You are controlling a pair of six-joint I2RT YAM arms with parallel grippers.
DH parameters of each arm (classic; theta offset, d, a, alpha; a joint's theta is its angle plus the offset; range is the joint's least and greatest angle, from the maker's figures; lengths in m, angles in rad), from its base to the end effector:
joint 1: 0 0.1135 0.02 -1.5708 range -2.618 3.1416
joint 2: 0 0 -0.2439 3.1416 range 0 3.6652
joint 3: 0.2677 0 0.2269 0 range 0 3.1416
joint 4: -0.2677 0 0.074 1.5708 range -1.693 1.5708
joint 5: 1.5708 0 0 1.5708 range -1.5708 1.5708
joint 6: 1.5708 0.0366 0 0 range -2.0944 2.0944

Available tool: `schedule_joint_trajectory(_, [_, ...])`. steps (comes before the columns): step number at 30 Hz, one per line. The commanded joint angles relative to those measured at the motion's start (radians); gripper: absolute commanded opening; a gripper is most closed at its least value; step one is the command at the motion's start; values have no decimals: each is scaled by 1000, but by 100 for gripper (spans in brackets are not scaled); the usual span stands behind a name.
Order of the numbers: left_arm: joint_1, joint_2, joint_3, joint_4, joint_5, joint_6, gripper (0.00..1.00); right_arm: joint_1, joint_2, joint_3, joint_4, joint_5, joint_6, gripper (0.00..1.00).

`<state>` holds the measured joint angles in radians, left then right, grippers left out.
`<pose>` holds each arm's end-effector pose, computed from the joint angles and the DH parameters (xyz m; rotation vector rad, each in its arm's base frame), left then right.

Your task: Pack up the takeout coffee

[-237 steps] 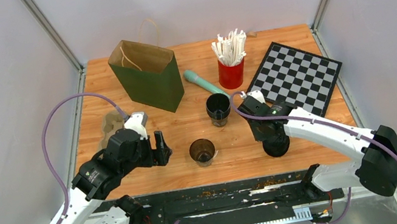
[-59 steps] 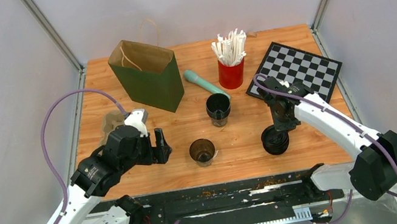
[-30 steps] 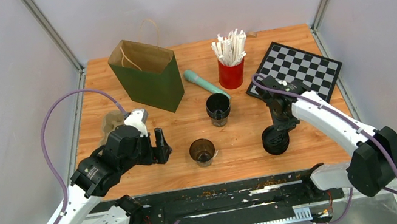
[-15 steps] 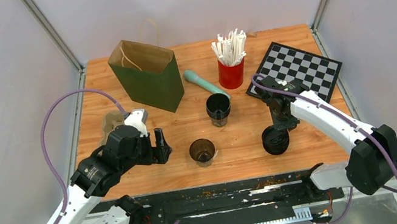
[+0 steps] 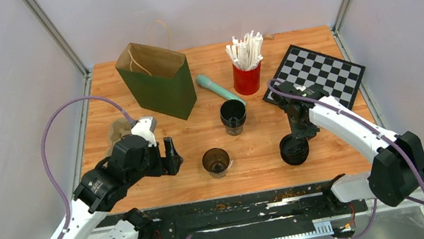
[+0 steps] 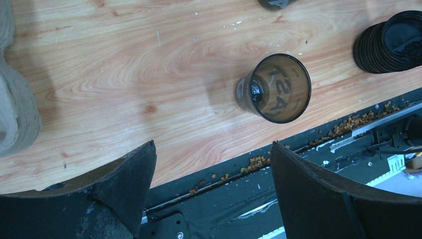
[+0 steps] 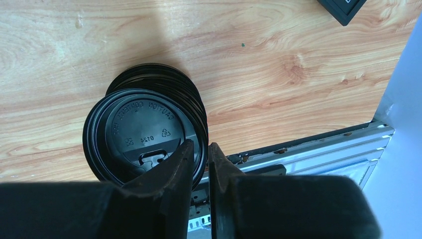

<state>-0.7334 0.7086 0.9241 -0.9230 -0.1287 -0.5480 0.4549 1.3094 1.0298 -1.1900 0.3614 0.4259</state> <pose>0.0920 -0.0765 0.3060 0.1466 2.3223 -0.5203 0.1807 0.0740 0.2387 -0.0150 2.8685 -0.4121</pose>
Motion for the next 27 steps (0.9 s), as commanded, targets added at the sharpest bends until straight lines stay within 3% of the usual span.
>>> schedule_joint_trajectory(1, [-3, -5, 30, 16, -4, 10, 91, -3, -1, 11, 19, 14, 17, 18])
schedule_joint_trajectory(15, [-3, -6, 24, 27, 1, 3, 91, -22, 10, 9, 24, 10, 16, 17])
schedule_joint_trajectory(27, [-3, -9, 32, 21, -8, 7, 91, -27, 4, 9, 31, -7, 4, 6])
